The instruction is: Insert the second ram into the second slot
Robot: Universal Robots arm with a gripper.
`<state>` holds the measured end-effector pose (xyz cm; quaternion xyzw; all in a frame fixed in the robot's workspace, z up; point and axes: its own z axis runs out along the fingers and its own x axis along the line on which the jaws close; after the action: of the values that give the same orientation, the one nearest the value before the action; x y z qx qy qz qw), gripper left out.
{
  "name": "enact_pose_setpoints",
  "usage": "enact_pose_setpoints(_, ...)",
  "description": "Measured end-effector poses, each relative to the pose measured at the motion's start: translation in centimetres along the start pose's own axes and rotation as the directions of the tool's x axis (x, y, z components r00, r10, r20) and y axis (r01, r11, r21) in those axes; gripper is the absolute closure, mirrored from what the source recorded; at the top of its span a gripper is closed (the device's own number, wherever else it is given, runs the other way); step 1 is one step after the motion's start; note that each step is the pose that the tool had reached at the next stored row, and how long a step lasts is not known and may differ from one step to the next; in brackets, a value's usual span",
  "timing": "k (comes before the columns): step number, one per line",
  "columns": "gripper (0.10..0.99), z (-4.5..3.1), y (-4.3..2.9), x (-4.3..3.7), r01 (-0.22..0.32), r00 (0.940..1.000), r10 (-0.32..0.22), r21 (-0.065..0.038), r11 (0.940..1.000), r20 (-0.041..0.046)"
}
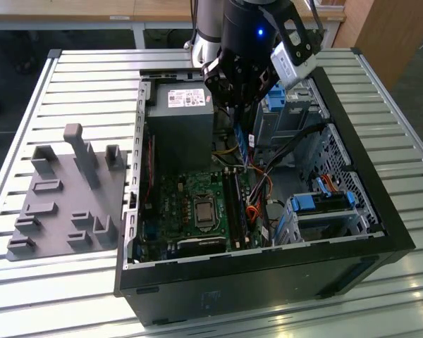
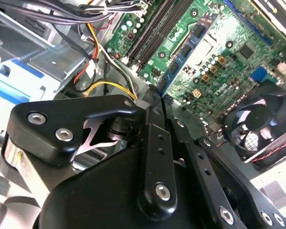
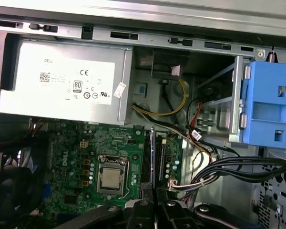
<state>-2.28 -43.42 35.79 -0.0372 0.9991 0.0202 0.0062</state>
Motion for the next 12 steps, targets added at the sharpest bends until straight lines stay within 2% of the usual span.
enact_pose_setpoints(4,0.949,0.2,-0.01,0.05,-0.007,1.0,0.007,0.0,1.0,0.0002)
enact_pose_setpoints(8,0.949,0.36,-0.01,0.05,-0.009,1.0,0.009,0.015,0.9999,-0.0033)
enact_pose_setpoints(12,0.949,0.95,-0.04,0.06,-0.011,0.9999,0.011,0.02,0.9997,-0.0043)
